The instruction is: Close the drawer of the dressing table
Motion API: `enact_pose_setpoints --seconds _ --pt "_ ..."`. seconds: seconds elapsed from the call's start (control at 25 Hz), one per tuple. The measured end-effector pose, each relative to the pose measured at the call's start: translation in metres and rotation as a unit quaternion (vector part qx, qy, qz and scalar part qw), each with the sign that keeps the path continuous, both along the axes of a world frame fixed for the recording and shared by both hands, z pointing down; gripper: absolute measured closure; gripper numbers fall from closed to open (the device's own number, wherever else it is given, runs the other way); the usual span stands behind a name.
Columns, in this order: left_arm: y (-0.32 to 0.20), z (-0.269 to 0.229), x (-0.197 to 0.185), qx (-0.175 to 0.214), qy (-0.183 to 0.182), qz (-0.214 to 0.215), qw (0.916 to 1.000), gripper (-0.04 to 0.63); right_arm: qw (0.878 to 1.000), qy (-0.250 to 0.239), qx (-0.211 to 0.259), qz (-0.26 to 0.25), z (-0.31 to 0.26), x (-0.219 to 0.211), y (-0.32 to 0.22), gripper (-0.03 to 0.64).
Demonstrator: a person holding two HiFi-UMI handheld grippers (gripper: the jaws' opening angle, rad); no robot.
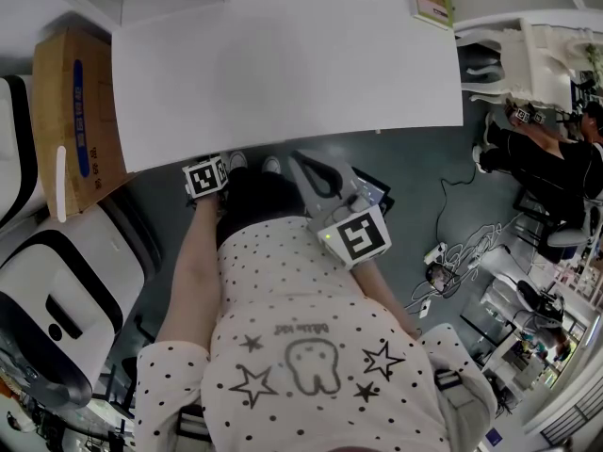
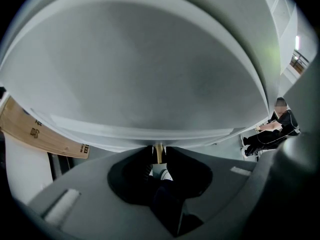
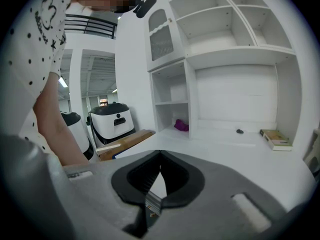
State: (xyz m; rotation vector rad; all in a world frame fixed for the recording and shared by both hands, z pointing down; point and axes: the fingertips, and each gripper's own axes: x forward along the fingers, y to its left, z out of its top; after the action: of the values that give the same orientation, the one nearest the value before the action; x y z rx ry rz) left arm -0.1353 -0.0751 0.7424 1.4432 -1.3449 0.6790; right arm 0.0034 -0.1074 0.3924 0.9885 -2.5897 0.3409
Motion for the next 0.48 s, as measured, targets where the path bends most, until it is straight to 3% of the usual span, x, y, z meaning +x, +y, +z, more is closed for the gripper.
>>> enact_pose_setpoints --seconds 0.48 --pt "-0.0046 -0.0003 -0.0004 0.000 0.004 -0.002 1.0000 0.511 1.000 0.002 -0.003 0.000 0.0008 -0.0016 -0.0062 0.620"
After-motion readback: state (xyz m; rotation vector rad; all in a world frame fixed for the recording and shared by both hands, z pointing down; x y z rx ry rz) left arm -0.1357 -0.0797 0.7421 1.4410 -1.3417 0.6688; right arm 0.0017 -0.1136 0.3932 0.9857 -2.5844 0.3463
